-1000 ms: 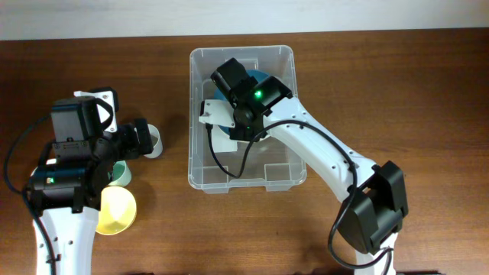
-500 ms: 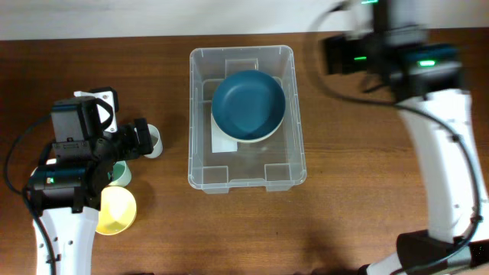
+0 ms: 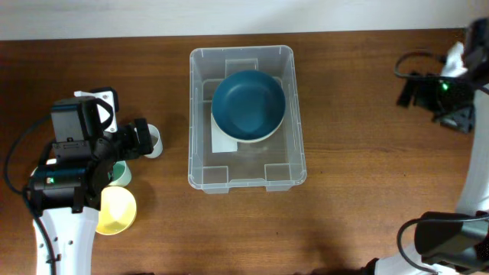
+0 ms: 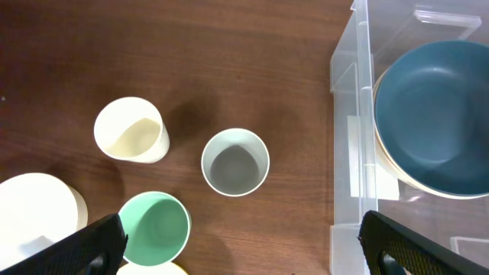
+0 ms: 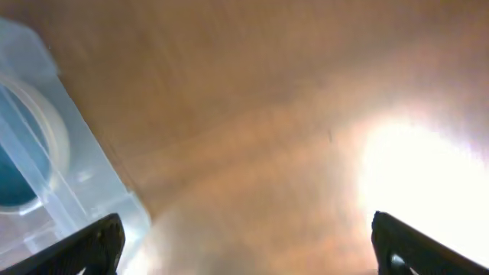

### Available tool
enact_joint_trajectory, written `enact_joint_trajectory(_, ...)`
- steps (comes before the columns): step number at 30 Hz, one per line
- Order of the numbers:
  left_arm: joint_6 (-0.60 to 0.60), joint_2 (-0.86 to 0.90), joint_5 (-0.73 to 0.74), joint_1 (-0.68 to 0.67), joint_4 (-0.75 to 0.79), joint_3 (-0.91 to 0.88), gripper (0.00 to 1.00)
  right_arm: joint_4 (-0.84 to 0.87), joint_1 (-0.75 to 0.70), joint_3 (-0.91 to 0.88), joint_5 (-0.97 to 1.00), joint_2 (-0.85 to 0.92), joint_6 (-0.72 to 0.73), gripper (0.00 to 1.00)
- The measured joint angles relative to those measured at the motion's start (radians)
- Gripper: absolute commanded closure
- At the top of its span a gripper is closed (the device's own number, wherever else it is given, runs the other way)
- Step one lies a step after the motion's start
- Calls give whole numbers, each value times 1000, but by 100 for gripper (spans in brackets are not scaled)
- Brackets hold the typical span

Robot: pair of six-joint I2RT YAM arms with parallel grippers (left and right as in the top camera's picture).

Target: Pack container

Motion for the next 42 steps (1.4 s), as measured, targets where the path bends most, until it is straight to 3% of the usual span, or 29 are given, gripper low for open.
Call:
enact_joint_trajectory(5,0,0,0,0,10,0,1,-86,-32,-13,-3,-12,3,1)
enact_joint_trajectory(10,0,9,0,0,10,0,1,-62,43,-180,5,-150,3,1)
enact_joint_trajectory(17,0,105,0,-48,66,6,1,225,235,-650,17,-575,3,1)
enact_joint_trajectory(20,0,167,1,-77,113,6,1,315,264,-760,16,-658,3,1)
enact_joint_trajectory(33,-45,499,4,-84,187,8,3,351,267,-823,17,-541,2,1)
enact_joint_trajectory(39,-52,587,5,-84,203,8,11,351,267,-823,17,-511,2,0)
enact_joint_trajectory(42,-54,647,4,-84,217,8,30,350,267,-823,17,-510,2,1)
